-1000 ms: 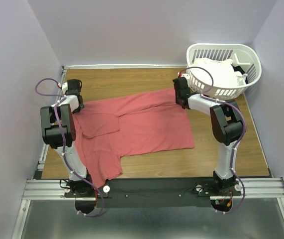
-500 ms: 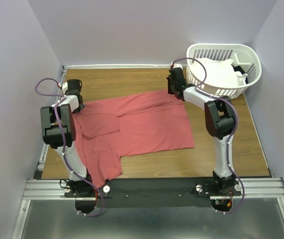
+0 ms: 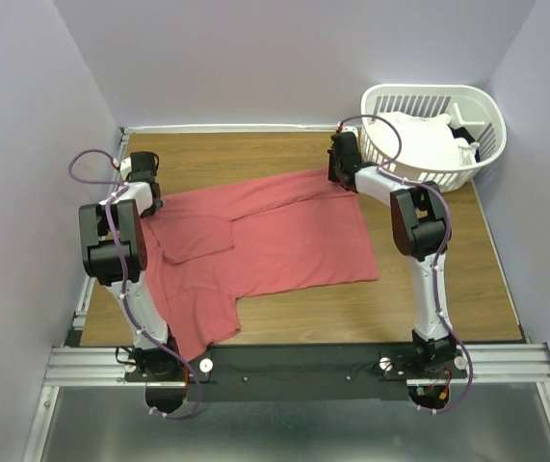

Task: Fold and stack the t-shirts
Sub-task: Fold the tshirt

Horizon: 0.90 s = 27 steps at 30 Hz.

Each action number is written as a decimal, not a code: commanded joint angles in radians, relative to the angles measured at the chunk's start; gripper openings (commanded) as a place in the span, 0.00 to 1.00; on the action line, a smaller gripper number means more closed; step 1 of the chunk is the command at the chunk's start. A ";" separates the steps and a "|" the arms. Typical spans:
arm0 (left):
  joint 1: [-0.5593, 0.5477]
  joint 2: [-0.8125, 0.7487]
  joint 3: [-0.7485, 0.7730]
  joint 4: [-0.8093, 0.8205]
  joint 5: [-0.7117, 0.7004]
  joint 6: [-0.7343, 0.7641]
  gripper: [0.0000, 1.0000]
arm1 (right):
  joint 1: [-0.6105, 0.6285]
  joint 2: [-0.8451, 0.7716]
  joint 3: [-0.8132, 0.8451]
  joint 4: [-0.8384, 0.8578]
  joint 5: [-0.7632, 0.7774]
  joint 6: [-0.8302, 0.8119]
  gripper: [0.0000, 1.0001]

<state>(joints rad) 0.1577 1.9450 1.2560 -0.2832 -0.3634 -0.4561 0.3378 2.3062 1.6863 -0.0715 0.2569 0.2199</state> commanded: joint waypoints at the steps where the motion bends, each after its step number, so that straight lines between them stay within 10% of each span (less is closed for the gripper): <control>1: 0.017 0.060 0.039 -0.051 -0.029 0.002 0.35 | -0.033 0.093 0.019 -0.077 0.047 -0.007 0.25; 17: 0.014 0.189 0.347 -0.105 0.024 0.000 0.43 | -0.036 0.157 0.303 -0.091 -0.019 -0.074 0.39; 27: -0.026 -0.190 0.192 -0.091 0.078 -0.004 0.56 | -0.005 -0.115 0.178 -0.114 -0.327 -0.031 0.51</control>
<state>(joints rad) 0.1509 1.9549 1.5208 -0.3813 -0.3099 -0.4580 0.3141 2.3489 1.9469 -0.1722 0.1398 0.1585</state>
